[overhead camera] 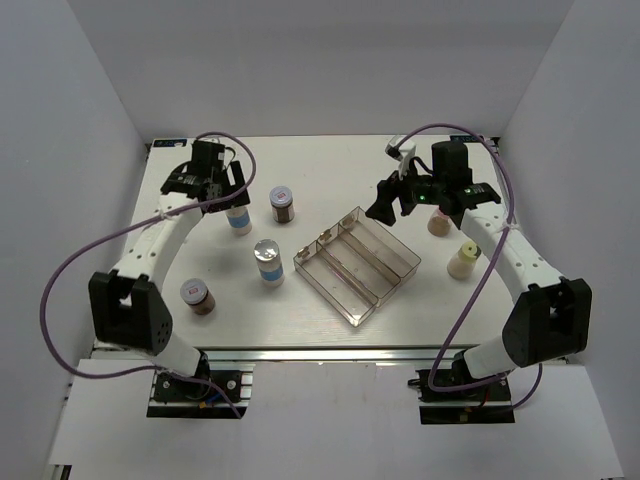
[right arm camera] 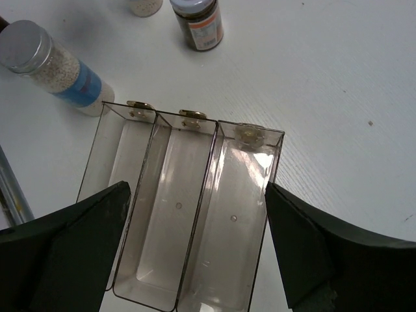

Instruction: Organize the condiment bottles

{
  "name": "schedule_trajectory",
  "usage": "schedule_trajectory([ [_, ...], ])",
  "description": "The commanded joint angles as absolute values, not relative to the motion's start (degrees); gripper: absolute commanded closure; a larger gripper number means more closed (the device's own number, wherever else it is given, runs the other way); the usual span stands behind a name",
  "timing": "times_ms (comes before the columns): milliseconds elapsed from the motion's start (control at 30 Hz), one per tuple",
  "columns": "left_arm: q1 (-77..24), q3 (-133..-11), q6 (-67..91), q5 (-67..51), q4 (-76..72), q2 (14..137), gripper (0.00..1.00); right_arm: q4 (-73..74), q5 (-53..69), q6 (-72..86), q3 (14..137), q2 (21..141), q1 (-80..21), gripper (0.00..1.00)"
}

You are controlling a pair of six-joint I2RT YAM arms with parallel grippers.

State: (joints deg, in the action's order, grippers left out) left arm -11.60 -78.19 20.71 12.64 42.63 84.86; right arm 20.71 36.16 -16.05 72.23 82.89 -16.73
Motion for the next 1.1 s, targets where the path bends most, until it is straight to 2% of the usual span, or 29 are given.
schedule_trajectory([
  [0,-11.78,-82.95,17.93,12.83,40.61,89.55,0.02,19.25,34.28,-14.85,73.92,83.67,-16.87,0.11],
  [333,-11.78,-95.97,15.2,11.51,43.5,104.4,0.02,18.81,33.23,-14.68,73.3,83.5,-16.79,0.11],
  [933,-11.78,-90.27,16.87,11.08,45.09,101.16,0.02,18.28,32.17,-14.24,72.33,83.5,-16.79,0.11],
  [1067,-11.69,-90.7,17.31,11.16,45.0,102.04,0.11,18.63,31.99,-14.33,72.25,83.06,-16.79,0.11],
])
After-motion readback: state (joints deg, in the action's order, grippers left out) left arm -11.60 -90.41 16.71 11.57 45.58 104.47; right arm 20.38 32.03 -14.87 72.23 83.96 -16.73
